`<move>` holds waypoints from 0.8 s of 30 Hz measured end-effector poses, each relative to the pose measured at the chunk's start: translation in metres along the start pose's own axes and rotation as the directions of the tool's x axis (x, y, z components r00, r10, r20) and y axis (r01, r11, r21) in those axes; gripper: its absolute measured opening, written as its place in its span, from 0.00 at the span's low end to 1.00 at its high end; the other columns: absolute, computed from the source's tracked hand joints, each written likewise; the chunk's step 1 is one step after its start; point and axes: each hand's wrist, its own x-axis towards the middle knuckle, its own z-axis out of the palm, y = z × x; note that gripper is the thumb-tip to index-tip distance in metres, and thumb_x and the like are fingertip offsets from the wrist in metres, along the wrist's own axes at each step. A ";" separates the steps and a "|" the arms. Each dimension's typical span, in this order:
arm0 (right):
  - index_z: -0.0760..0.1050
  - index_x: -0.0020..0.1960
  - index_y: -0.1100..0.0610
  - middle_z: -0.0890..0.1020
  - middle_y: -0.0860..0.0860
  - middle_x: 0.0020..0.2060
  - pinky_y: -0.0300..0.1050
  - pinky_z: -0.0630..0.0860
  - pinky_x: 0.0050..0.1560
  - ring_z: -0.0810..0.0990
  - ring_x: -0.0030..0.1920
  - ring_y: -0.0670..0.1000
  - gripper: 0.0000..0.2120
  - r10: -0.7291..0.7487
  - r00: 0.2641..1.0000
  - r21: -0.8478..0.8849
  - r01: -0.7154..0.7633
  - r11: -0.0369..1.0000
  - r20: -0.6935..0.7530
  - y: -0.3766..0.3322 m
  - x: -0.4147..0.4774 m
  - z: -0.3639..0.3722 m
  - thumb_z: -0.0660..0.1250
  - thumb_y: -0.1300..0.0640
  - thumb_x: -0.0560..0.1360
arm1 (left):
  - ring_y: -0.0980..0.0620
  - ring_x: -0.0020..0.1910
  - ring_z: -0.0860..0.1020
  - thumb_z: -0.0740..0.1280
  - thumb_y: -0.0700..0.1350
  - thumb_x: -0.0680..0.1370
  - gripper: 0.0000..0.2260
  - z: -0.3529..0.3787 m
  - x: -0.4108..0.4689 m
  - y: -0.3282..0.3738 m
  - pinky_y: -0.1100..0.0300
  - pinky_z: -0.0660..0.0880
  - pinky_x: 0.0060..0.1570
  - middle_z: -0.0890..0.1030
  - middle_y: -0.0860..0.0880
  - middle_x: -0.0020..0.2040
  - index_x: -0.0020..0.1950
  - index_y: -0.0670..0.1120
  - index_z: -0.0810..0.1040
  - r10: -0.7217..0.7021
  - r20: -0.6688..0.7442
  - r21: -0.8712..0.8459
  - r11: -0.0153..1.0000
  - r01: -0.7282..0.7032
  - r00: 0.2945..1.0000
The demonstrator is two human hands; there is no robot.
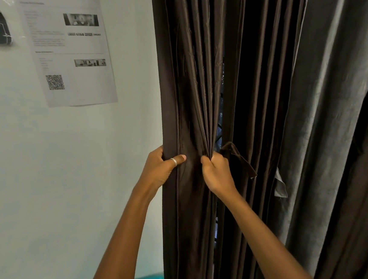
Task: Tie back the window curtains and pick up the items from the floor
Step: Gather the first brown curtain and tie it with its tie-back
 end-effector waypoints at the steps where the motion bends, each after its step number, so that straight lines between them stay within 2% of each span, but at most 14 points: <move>1: 0.74 0.45 0.59 0.78 0.50 0.33 0.51 0.77 0.37 0.78 0.34 0.50 0.10 -0.060 0.998 -0.100 0.059 0.993 -0.014 0.001 -0.001 0.003 0.58 0.57 0.81 | 0.52 0.52 0.80 0.74 0.47 0.76 0.20 0.001 0.001 0.000 0.63 0.76 0.50 0.80 0.53 0.54 0.67 0.47 0.76 0.004 0.002 0.010 1.000 -0.004 1.000; 4: 0.71 0.62 0.60 0.82 0.55 0.42 0.55 0.80 0.40 0.83 0.41 0.57 0.11 -0.208 0.975 -0.414 0.159 0.896 -0.074 0.000 -0.011 0.012 0.58 0.56 0.83 | 0.52 0.53 0.81 0.73 0.47 0.76 0.17 0.006 0.000 -0.001 0.66 0.76 0.47 0.81 0.55 0.52 0.64 0.49 0.77 0.054 -0.023 0.065 0.997 -0.052 0.998; 6: 0.66 0.71 0.61 0.83 0.58 0.49 0.55 0.80 0.41 0.84 0.45 0.60 0.18 -0.246 0.963 -0.498 0.161 0.852 -0.111 -0.003 -0.019 0.018 0.58 0.56 0.83 | 0.54 0.51 0.81 0.72 0.46 0.78 0.15 0.012 -0.003 0.000 0.72 0.74 0.43 0.81 0.57 0.51 0.63 0.51 0.77 0.102 -0.046 0.120 0.988 -0.096 0.994; 9: 0.53 0.80 0.62 0.78 0.59 0.65 0.57 0.80 0.48 0.83 0.53 0.61 0.29 -0.236 0.969 -0.556 0.159 0.816 -0.068 -0.003 -0.026 0.028 0.59 0.58 0.82 | 0.54 0.51 0.80 0.70 0.46 0.79 0.16 0.017 -0.005 0.000 0.71 0.74 0.44 0.81 0.54 0.54 0.66 0.48 0.77 0.127 -0.037 0.190 0.975 -0.118 0.991; 13: 0.38 0.81 0.60 0.67 0.59 0.75 0.52 0.79 0.59 0.77 0.65 0.57 0.43 -0.222 0.975 -0.565 0.196 0.802 0.022 0.001 -0.031 0.041 0.65 0.53 0.80 | 0.53 0.50 0.79 0.64 0.44 0.82 0.12 0.022 -0.008 0.004 0.66 0.74 0.47 0.81 0.51 0.54 0.65 0.46 0.76 0.101 0.017 0.249 0.963 -0.102 0.995; 15: 0.35 0.81 0.60 0.58 0.60 0.79 0.53 0.77 0.64 0.72 0.71 0.58 0.48 -0.206 0.978 -0.571 0.187 0.799 0.033 0.004 -0.031 0.046 0.67 0.50 0.78 | 0.50 0.50 0.80 0.61 0.45 0.83 0.07 0.023 -0.010 0.006 0.63 0.75 0.48 0.82 0.49 0.53 0.58 0.47 0.77 0.023 0.025 0.157 0.987 -0.027 0.999; 17: 0.33 0.80 0.60 0.51 0.60 0.81 0.54 0.74 0.67 0.67 0.74 0.58 0.49 -0.199 0.979 -0.576 0.182 0.797 0.034 0.006 -0.030 0.049 0.67 0.48 0.78 | 0.47 0.51 0.81 0.61 0.51 0.83 0.11 0.023 -0.012 0.007 0.58 0.77 0.50 0.83 0.46 0.51 0.54 0.45 0.78 -0.030 0.051 0.011 0.999 0.030 0.998; 18: 0.33 0.80 0.60 0.48 0.60 0.81 0.55 0.73 0.69 0.65 0.75 0.58 0.49 -0.201 0.979 -0.573 0.188 0.798 0.042 0.007 -0.031 0.050 0.66 0.48 0.78 | 0.48 0.50 0.82 0.62 0.56 0.82 0.16 0.023 -0.013 0.008 0.56 0.78 0.50 0.83 0.45 0.50 0.54 0.44 0.79 -0.026 0.062 -0.002 1.000 0.026 0.998; 20: 0.36 0.81 0.59 0.46 0.60 0.81 0.57 0.73 0.69 0.64 0.76 0.59 0.47 -0.216 0.974 -0.560 0.217 0.799 0.070 0.010 -0.031 0.053 0.66 0.47 0.77 | 0.50 0.45 0.82 0.65 0.64 0.78 0.23 0.023 -0.015 0.010 0.57 0.80 0.46 0.83 0.46 0.45 0.52 0.43 0.79 0.027 0.038 0.101 0.994 -0.031 0.999; 21: 0.38 0.81 0.58 0.46 0.60 0.81 0.58 0.73 0.69 0.64 0.76 0.60 0.46 -0.223 0.971 -0.553 0.234 0.800 0.089 0.010 -0.032 0.053 0.65 0.47 0.78 | 0.51 0.43 0.82 0.66 0.65 0.76 0.23 0.024 -0.015 0.011 0.59 0.80 0.43 0.83 0.47 0.43 0.51 0.44 0.79 0.051 0.011 0.171 0.984 -0.052 0.999; 24: 0.38 0.82 0.56 0.46 0.57 0.81 0.60 0.70 0.71 0.60 0.78 0.58 0.43 -0.252 0.958 -0.472 0.286 0.834 0.136 0.012 -0.034 0.049 0.61 0.46 0.78 | 0.52 0.36 0.79 0.67 0.59 0.79 0.17 0.021 -0.013 0.012 0.63 0.75 0.36 0.80 0.49 0.37 0.43 0.45 0.76 0.084 -0.056 0.301 0.952 -0.063 0.995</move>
